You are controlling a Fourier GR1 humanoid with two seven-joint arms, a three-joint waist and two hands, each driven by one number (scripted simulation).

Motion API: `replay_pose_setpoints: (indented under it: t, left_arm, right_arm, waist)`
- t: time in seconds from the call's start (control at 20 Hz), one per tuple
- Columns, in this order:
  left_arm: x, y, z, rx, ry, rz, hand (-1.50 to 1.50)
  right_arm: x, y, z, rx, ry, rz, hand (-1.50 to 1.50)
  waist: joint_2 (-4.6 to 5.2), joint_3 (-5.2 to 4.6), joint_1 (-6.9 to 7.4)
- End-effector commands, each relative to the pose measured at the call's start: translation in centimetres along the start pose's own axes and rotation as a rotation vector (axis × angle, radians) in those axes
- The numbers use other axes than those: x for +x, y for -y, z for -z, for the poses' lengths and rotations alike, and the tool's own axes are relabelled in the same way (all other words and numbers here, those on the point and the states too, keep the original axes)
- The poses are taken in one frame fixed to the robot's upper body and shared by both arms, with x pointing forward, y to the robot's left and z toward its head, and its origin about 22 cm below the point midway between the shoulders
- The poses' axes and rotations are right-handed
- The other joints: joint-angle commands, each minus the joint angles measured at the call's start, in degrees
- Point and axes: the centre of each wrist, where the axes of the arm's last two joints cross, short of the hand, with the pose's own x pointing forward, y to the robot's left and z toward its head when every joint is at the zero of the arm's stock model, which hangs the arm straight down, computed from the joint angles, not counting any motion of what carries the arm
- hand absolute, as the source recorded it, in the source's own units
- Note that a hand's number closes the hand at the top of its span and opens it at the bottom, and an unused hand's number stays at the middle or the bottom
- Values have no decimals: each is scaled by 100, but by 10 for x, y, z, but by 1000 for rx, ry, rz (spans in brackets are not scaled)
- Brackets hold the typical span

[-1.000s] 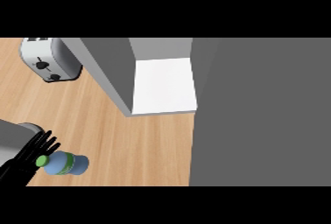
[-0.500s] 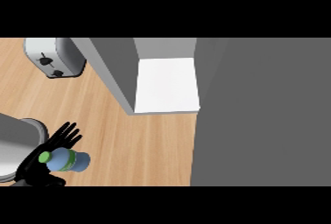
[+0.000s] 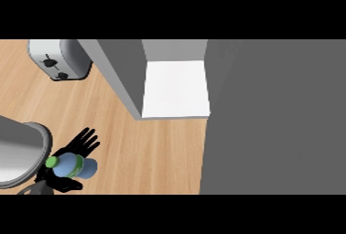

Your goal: Pick up the bottled water, place it into the cabinet and close the cabinet

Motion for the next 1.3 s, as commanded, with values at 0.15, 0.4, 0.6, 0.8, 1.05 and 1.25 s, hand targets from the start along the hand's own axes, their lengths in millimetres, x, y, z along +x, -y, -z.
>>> replay_pose_setpoints:
  t: [0.15, 0.4, 0.6, 0.8, 1.05, 1.25]
  left_arm:
    - [-21, 14, 14, -198, 70, -114, -150]
    - [-23, 20, 21, -238, 78, -104, 150]
    - [-16, 17, 23, -251, 73, -83, 150]
    - [-22, 23, 33, -242, 69, -121, 150]
    - [-28, 34, 38, -3, 228, -66, 150]
    - [-36, 31, 27, 277, 361, -52, 150]
  right_arm:
    - [-6, 4, -1, 11, 3, 9, -150]
    - [-1, 1, 3, -7, -6, 5, -150]
    - [-8, 1, 2, -7, -9, 5, -150]
    - [-10, -2, -6, 16, -13, -3, -150]
    - [-8, 3, 5, -15, -17, 3, -150]
    - [-4, -1, -1, 12, -2, -9, -150]
  waist:
    - [-12, -1, 50]
    - [-10, -5, 58]
    - [-4, -5, 46]
    - [-18, 0, 15]
    - [-17, 4, 109]
    - [-27, 4, 85]
